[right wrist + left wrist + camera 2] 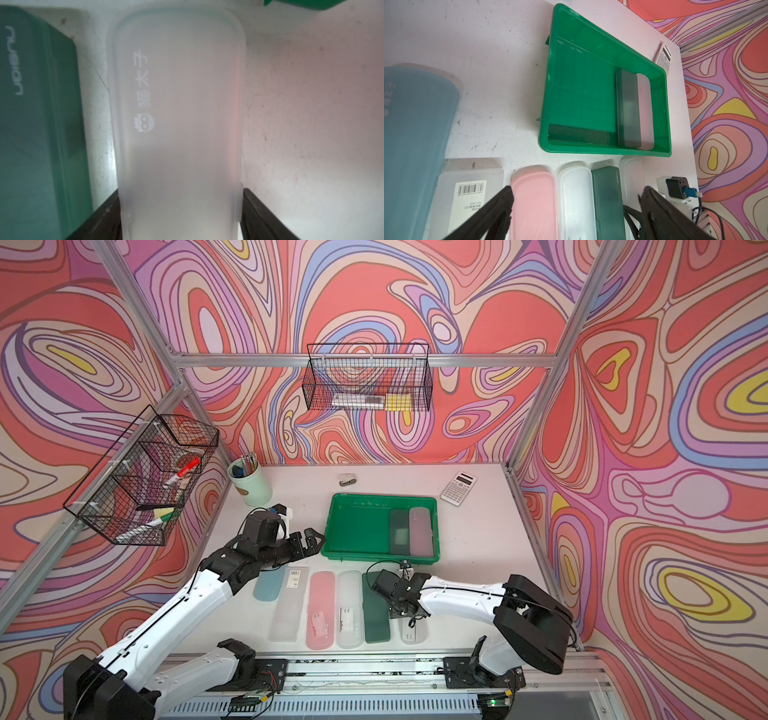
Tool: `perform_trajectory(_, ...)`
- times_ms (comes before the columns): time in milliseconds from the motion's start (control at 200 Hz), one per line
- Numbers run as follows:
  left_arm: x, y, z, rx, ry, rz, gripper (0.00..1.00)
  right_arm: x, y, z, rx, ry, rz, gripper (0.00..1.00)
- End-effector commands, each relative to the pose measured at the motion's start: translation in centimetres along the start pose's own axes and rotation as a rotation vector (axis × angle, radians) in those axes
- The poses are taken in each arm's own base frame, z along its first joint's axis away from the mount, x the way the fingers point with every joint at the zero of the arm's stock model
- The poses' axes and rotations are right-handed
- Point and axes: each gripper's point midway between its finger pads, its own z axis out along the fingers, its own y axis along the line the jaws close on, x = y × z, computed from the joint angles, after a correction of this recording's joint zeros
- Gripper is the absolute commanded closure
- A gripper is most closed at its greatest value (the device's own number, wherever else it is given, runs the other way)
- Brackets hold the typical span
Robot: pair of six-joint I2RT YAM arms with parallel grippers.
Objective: Put the pencil case into the storage box
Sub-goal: Pick up the pencil case from the center of the board.
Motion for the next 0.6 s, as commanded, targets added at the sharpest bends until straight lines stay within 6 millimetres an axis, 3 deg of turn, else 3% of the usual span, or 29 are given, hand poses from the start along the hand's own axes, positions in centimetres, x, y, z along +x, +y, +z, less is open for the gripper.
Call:
perform_trajectory(0, -0.1, 0.0, -1.1, -0.01, -0.018, 0.005, 0.02, 0.6, -0.5, -1.0, 0.008, -0.005, -0.002, 0.41)
perform_trajectory(596, -1.8, -0.5, -2.9, -0.03, -0.086, 0.005, 0.01, 0.5, 2.2, -6.4, -0.141, -0.047, -0.131, 0.48)
